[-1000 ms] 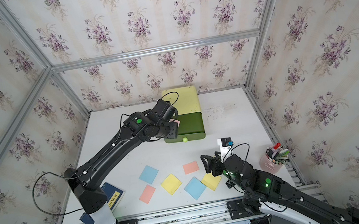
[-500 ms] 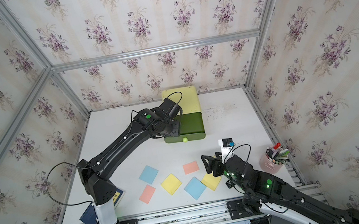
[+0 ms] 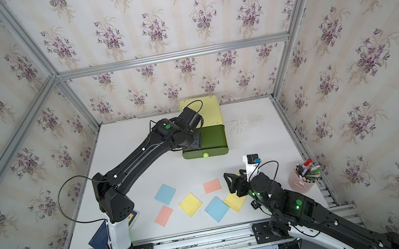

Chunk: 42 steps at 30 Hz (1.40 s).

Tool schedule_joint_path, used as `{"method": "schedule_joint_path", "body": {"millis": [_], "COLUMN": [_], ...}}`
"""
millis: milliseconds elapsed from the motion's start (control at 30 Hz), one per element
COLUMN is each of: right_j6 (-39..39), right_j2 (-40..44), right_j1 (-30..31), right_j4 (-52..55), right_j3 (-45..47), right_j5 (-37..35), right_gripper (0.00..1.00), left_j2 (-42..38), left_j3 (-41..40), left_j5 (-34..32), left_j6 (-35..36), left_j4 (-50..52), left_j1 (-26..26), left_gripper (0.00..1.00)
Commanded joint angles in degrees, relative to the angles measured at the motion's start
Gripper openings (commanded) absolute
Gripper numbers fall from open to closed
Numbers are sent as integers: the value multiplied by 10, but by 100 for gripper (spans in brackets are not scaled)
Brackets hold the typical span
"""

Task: Please put the sticky notes in the drawer by color
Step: Place the sticky notes in the drawer.

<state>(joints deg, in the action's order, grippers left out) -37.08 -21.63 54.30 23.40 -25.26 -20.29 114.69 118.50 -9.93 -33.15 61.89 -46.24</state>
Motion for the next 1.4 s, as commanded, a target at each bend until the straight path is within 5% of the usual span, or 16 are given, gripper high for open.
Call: {"method": "schedule_joint_path", "body": {"millis": [0, 433, 667, 933, 1100, 1367], "right_j6": [3, 3, 5, 15, 78, 231], "right_j2": [1, 1, -4, -9, -67, -230], "right_j1": [0, 0, 0, 0, 0, 0], "right_j4": [1, 0, -2, -8, -44, -3], "right_j3": [-1, 2, 0, 0, -30, -156], "right_j5": [-3, -5, -6, 5, 72, 171], "right_gripper": [82, 82, 82, 82, 84, 86], "left_j2": [3, 12, -14, -75, -174, -391], "left_j3": [-6, -13, -33, -79, -162, -410], "left_j5": [-5, -4, -6, 34, 81, 146], "left_j6": [-8, -20, -25, -25, -23, -47], "left_j4": [-10, -30, -61, -102, -144, -201], "left_j1": [-2, -2, -3, -3, -3, 9], "left_gripper": [69, 79, 91, 92, 93, 97]}}
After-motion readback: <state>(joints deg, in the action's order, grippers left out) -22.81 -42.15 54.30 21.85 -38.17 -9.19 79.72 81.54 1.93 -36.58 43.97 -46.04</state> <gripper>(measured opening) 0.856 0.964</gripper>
